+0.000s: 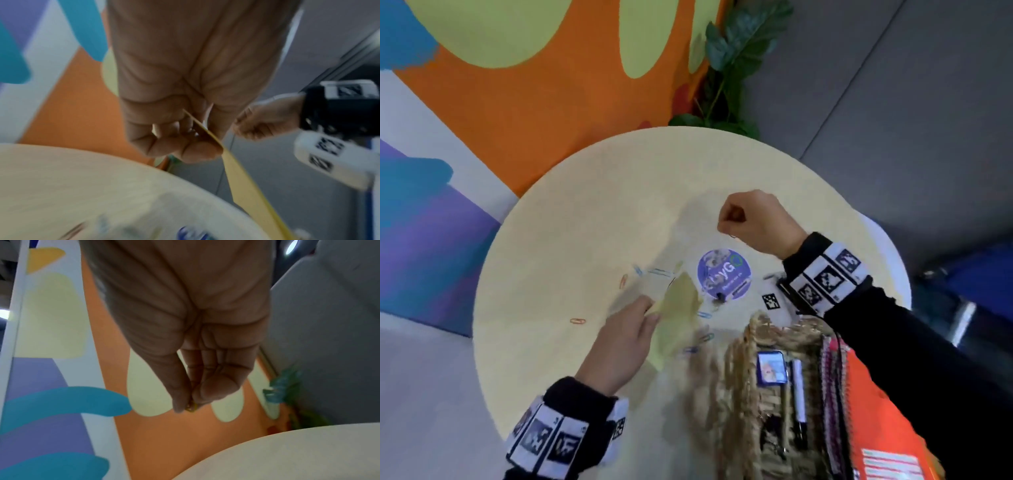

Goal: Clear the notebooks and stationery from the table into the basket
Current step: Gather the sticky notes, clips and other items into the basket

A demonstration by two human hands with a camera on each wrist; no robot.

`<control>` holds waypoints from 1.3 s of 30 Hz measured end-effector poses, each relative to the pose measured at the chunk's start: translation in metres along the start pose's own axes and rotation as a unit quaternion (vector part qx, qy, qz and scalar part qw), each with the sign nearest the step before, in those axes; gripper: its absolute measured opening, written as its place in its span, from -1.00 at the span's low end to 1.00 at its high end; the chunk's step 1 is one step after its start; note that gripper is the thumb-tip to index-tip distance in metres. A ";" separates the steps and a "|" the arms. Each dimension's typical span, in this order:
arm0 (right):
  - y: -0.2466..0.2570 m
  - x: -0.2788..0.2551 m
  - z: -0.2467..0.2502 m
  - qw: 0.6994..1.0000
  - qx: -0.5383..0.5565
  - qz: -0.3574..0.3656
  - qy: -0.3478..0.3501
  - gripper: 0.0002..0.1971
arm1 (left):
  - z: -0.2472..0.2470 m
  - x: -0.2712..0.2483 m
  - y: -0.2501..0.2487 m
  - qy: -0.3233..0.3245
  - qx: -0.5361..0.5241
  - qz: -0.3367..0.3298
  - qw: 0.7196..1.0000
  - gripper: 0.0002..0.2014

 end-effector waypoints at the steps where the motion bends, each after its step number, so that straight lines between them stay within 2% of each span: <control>1: -0.019 -0.023 0.013 1.000 0.002 -0.019 -0.011 -0.94 | 0.001 0.002 -0.021 -0.004 -0.009 -0.022 1.000 -0.87; 4: -0.081 -0.090 0.035 0.995 0.008 -0.097 -0.038 -0.97 | -0.005 0.001 -0.085 -0.001 -0.053 -0.080 0.995 -0.96; 5: -0.101 -0.110 0.035 0.992 0.010 -0.123 -0.039 -0.97 | -0.012 -0.001 -0.104 0.010 -0.064 -0.089 0.994 -0.93; 8: -0.148 -0.158 0.018 0.982 0.011 -0.185 -0.024 -0.95 | -0.047 -0.011 -0.143 0.069 -0.072 -0.092 0.991 -0.52; 9: -0.159 -0.171 0.009 0.980 0.008 -0.199 -0.009 -0.96 | -0.061 -0.016 -0.154 0.087 -0.058 -0.101 0.989 -0.44; 11: -0.173 -0.188 -0.014 0.977 0.000 -0.210 0.034 -0.94 | -0.090 -0.026 -0.166 0.115 0.028 -0.116 0.986 -0.45; 16: -0.176 -0.207 -0.068 0.974 -0.027 -0.172 0.148 -0.86 | -0.153 -0.051 -0.164 0.181 0.257 -0.073 0.946 -0.76; 21: -0.167 -0.208 -0.103 0.960 -0.040 -0.153 0.232 -0.83 | -0.176 -0.054 -0.159 0.196 0.334 -0.054 0.920 -0.71; 25: -0.161 -0.204 -0.113 0.955 -0.047 -0.148 0.254 -0.81 | -0.172 -0.055 -0.169 0.176 0.374 -0.065 0.908 -0.75; 27: -0.160 -0.202 -0.117 0.954 -0.054 -0.145 0.255 -0.85 | -0.167 -0.053 -0.169 0.163 0.367 -0.048 0.915 -0.76; 31: -0.157 -0.199 -0.133 0.947 -0.089 -0.141 0.276 -0.88 | -0.171 -0.052 -0.159 0.189 0.355 -0.014 0.916 -0.74; 34: -0.152 -0.201 -0.146 0.931 -0.136 -0.137 0.309 -0.76 | -0.181 -0.051 -0.154 0.214 0.343 -0.007 0.914 -0.72; 35: -0.151 -0.202 -0.151 0.926 -0.151 -0.130 0.322 -0.77 | -0.182 -0.051 -0.152 0.217 0.346 -0.007 0.913 -0.71; 37: -0.148 -0.203 -0.160 0.917 -0.164 -0.120 0.344 -0.85 | -0.184 -0.052 -0.151 0.213 0.356 -0.008 0.910 -0.67; 39: -0.145 -0.202 -0.166 0.911 -0.178 -0.103 0.359 -0.79 | -0.184 -0.052 -0.149 0.197 0.362 -0.006 0.911 -0.57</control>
Point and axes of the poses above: each hand's wrist, its own x-axis towards the middle knuckle, its own z-axis out of the back of the hand, y = z × x, the point moved 7 cm from there along x, towards the middle knuckle, and after that the axes turned 2 degrees about -x, right-handed, at the moved point
